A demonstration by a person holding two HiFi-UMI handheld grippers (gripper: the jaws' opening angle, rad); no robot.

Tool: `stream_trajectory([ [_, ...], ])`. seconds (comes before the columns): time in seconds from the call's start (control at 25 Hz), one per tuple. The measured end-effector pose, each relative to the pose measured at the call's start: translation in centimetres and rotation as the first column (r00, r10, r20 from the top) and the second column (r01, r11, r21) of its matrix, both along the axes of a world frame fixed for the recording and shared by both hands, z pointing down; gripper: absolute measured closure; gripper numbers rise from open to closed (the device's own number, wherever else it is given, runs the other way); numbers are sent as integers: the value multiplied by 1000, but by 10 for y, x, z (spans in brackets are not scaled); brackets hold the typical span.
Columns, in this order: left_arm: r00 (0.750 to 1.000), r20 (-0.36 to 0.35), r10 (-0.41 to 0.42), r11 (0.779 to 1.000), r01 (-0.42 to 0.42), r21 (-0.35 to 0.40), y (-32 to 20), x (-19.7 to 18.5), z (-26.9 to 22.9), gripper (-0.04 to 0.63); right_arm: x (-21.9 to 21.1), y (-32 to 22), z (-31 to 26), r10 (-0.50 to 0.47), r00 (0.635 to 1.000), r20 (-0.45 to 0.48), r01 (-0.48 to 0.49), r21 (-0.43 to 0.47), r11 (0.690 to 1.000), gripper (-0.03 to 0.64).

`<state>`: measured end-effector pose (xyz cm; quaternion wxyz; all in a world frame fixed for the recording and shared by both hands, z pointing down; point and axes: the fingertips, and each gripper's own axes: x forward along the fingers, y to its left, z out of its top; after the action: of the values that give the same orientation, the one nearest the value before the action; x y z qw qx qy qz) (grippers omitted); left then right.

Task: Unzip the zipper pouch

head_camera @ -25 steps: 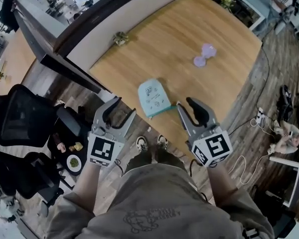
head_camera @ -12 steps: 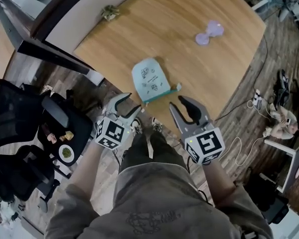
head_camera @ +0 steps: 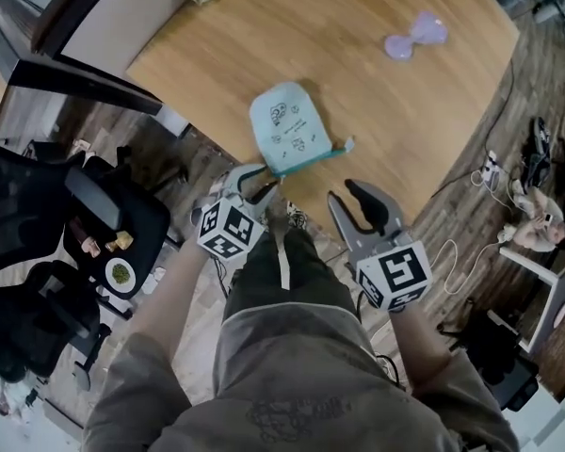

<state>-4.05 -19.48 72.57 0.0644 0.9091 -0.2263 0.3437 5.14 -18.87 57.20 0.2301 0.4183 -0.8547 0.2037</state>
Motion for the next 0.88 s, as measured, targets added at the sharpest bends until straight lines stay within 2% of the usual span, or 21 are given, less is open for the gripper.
stream_trajectory([
  [0.36, 998, -3, 60, 997, -60, -54, 0, 8, 17, 457, 3, 1, 15, 13, 1000, -28, -14, -44, 999, 485],
  [0.44, 998, -10, 62, 996, -63, -66, 2, 9, 17, 494, 3, 3, 17, 17, 1000, -24, -18, -51, 999, 485],
  [0.56, 999, -11, 34, 994, -35, -99, -1, 9, 19, 540, 5, 5, 16, 36, 999, 5, -35, -70, 997, 485],
  [0.64, 1000, -26, 13, 989, -16, -144, -2, 9, 18, 545, 7, 3, 14, 48, 999, 19, -47, -75, 996, 485],
  [0.76, 997, -78, -26, 977, 9, -212, -4, 11, 9, 551, 9, 0, 6, 53, 998, 16, -52, -63, 997, 485],
  [0.88, 990, -126, -65, 969, 33, -245, -9, 13, -9, 554, 11, -5, -4, 57, 998, 19, -56, -43, 998, 485],
])
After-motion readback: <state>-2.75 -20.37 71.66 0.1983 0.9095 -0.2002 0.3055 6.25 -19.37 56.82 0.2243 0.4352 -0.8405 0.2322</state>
